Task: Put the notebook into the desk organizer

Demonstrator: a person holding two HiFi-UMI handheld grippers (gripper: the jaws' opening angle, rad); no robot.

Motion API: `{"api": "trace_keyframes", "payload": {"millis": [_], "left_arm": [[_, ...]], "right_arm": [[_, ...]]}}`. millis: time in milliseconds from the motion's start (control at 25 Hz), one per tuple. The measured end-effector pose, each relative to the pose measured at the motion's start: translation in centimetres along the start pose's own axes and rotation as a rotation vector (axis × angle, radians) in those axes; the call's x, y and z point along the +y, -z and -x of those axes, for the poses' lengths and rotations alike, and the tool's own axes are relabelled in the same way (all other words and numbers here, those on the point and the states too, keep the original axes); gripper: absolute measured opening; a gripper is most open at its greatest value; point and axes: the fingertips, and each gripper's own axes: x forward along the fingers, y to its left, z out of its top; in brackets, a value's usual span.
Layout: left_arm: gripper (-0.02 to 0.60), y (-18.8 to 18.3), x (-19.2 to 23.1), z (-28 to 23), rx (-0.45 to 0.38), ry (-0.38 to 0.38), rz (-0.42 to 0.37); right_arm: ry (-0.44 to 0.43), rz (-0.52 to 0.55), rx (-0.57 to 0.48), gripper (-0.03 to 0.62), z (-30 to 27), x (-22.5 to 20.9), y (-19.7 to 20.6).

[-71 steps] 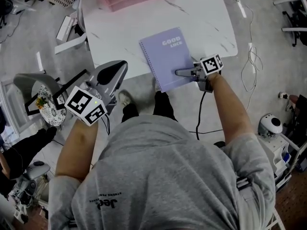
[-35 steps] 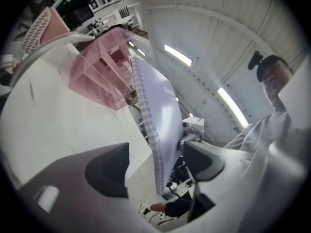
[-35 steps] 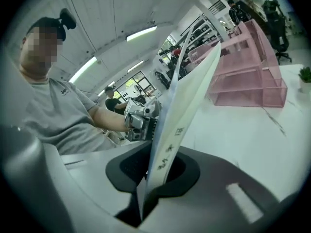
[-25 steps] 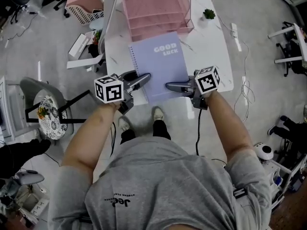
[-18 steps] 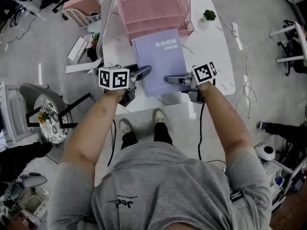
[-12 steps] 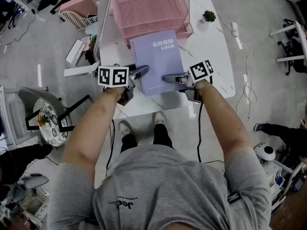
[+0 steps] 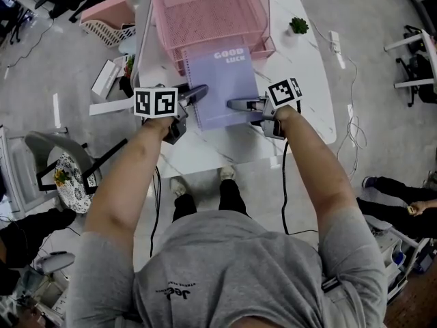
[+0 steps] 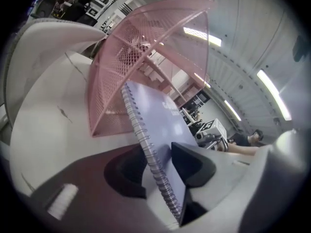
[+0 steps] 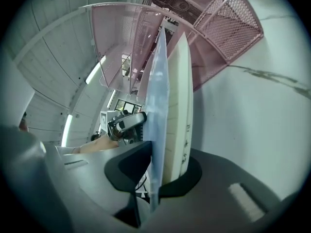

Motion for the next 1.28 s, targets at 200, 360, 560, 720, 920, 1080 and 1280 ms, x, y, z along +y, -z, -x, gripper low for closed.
{"api": "trace_keyframes", "payload": {"millis": [200, 360, 560, 720, 920, 1080, 1280], "left_arm": [[0.222, -1.4, 0.6, 0.1, -0.060, 0.047, 0.102], [0.233, 0.0, 0.0, 0.7, -0.052, 0.120, 0.137], [0.204, 4.0, -1.2, 0.5, 0.032, 0.185, 0.183], [0.130, 2.4, -1.2, 0.6, -0.059, 0.212, 0.232], [0.121, 0.1, -0.6, 0.2, -0.149, 0.167, 0.193], [0.120, -0.5, 0.2, 0.0, -0.188, 0.147, 0.225], [0.117, -3.6, 1.7, 0.0, -0.294, 0.095, 0.265]], "right_arm": [[-0.015, -0.018, -0.032, 0.044, -0.1, 0.1, -2.2], [-0.013, -0.023, -0.072, 0.043, 0.1, -0.1, -4.6], [0.001, -0.023, -0.096, 0.044, -0.5, 0.2, -7.5], [0.031, -0.002, -0.153, 0.057, -0.7, 0.0, -9.8], [0.017, 0.002, -0.365, 0.231, 0.9, 0.3, -12.3], [0.060, -0.035, -0.460, 0.267, 2.3, -0.5, -11.5], [0.043, -0.059, -0.478, 0.267, 2.8, -0.8, -8.0]]}}
